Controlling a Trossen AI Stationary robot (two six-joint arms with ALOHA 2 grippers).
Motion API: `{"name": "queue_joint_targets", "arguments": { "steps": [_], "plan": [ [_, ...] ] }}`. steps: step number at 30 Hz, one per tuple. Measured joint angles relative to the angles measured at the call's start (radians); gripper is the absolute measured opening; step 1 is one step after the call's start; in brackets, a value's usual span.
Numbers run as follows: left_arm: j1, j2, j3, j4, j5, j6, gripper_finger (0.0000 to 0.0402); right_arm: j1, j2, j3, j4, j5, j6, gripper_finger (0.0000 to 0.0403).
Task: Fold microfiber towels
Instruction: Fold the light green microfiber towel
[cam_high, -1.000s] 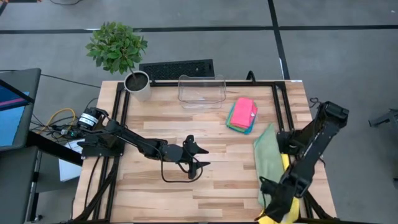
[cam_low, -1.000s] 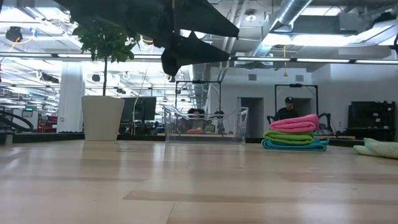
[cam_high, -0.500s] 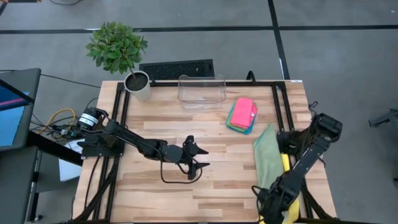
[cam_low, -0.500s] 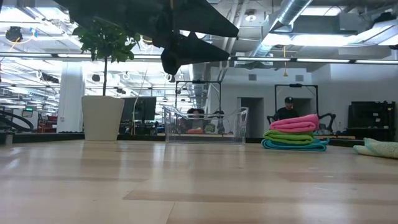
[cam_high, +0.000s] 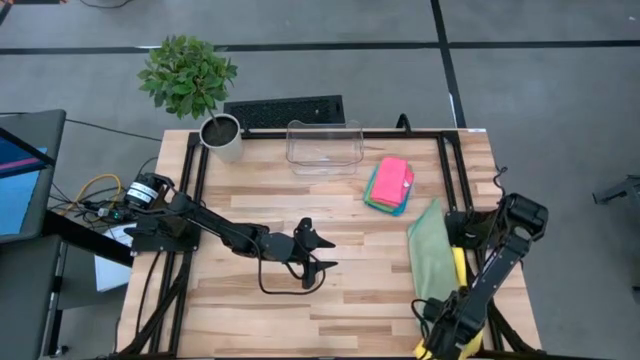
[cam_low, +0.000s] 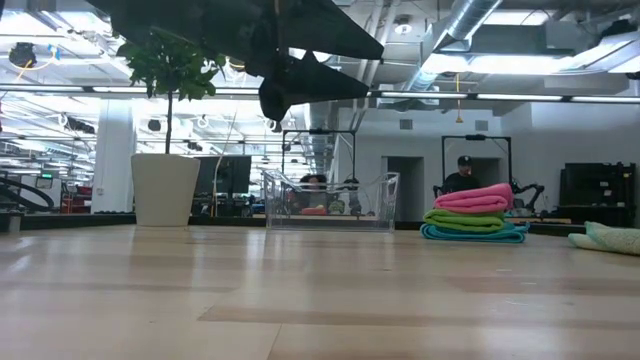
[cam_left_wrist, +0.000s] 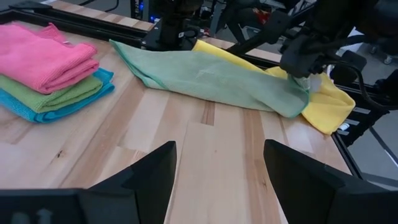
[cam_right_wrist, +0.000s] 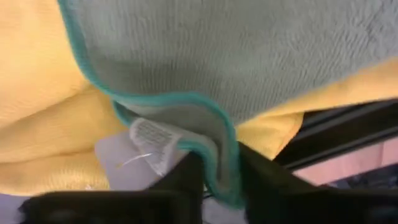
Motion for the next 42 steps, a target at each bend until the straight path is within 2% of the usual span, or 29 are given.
{"name": "queue_joint_targets", "arguments": {
  "steps": [2, 3, 7, 10, 16, 21, 26, 31, 35, 39, 42],
  "plan": [
    [0.0, 0.0, 0.0, 0.0, 0.0, 0.0, 0.0235, -0.004, -0.002, 0.005, 0.001, 0.008, -0.035, 0.0036],
    [0.0, 0.0, 0.0, 0.0, 0.0, 0.0, 0.0235, -0.007, -0.002, 0.015, -0.006, 0.021, -0.061, 0.0021],
    [0.0, 0.0, 0.0, 0.006, 0.001, -0.002, 0.0235, -0.033, -0.002, 0.086, -0.105, 0.102, -0.137, 0.0019],
    [0.0, 0.004, 0.0, 0.026, 0.013, -0.005, 0.0235, -0.067, -0.002, 0.198, -0.248, 0.2, -0.209, 0.0012],
    [0.001, 0.115, 0.017, 0.249, 0.115, 0.042, 0.0235, -0.13, -0.003, 0.47, -0.597, 0.469, -0.294, 0.0012],
    [0.002, 0.234, 0.103, 0.312, 0.13, 0.162, 0.0239, -0.164, -0.056, 0.58, -0.598, 0.611, -0.324, 0.0012],
    [0.0, 0.361, 0.258, 0.314, 0.139, 0.243, 0.0247, -0.17, -0.089, 0.607, -0.601, 0.714, -0.298, 0.0012],
    [0.002, 0.471, 0.41, 0.27, 0.197, 0.257, 0.0249, -0.179, -0.089, 0.647, -0.6, 0.762, -0.356, 0.0012],
    [0.005, 0.504, 0.48, 0.192, 0.271, 0.264, 0.0249, -0.229, -0.087, 0.692, -0.6, 0.818, -0.463, 0.0012],
    [0.005, 0.504, 0.513, 0.139, 0.35, 0.255, 0.0249, -0.28, -0.09, 0.724, -0.6, 0.763, -0.618, 0.0012],
    [-0.003, 0.504, 0.576, 0.136, 0.356, 0.24, 0.0249, -0.284, -0.114, 0.722, -0.6, 0.76, -0.631, 0.0012]
  ]
}}
